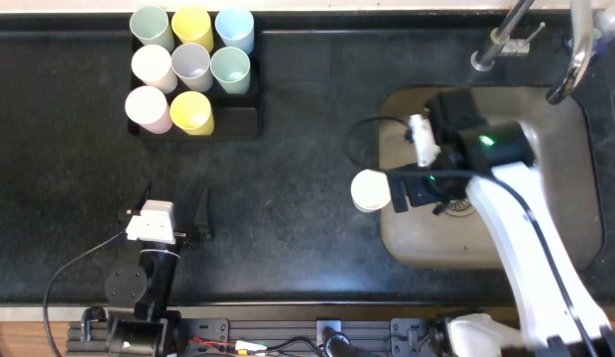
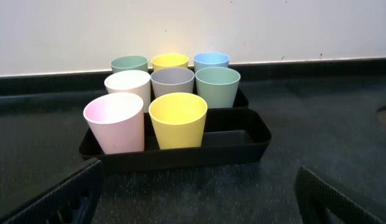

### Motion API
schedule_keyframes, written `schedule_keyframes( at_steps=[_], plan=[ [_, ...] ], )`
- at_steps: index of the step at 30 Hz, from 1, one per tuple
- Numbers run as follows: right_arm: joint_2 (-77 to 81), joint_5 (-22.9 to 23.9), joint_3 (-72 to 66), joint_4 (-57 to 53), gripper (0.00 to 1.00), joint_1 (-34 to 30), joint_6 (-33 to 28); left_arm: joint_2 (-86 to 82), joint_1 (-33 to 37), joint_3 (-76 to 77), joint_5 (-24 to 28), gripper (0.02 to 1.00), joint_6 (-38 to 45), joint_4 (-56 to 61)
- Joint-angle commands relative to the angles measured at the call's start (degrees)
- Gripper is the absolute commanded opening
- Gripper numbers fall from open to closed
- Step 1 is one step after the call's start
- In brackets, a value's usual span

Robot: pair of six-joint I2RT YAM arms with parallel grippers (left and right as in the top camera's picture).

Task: Store Cups

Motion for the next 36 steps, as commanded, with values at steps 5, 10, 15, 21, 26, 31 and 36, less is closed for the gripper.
schedule_keyframes(
  at_steps=[5, 10, 15, 21, 26, 31, 36],
  plan=[
    [10.1, 1.8, 8.9, 0.7, 0.998, 0.3, -8.9, -0.4, 0.5, -0.2, 0.8, 0.998, 0.2, 0.1],
    [15.0, -1.9, 13.6, -0.2, 0.998, 0.3, -10.3, -0.4, 0.5, -0.2, 0.8, 0.998, 0.2, 0.1],
    [18.4, -3.3, 13.9, -1.1, 0.998, 1.4, -10.4, -0.4, 0.5, -0.2, 0.8, 0.998, 0.2, 0.1],
    [21.7, -3.1, 13.9, -1.9, 0.998, 2.3, -11.7, -0.4, 0.5, -0.2, 0.8, 0.998, 0.2, 0.1],
    [22.8, 0.3, 13.8, -1.2, 0.998, 2.3, -12.0, -0.4, 0.5, -0.2, 0.8, 0.998, 0.2, 0.1],
    [24.4, 0.8, 13.8, -0.5, 0.996, 2.3, -13.0, -0.4, 0.5, -0.2, 0.8, 0.998, 0.2, 0.1],
    [25.2, 0.8, 13.8, 0.1, 0.998, 2.4, -13.9, -0.4, 0.5, -0.2, 0.8, 0.998, 0.2, 0.1]
  ],
)
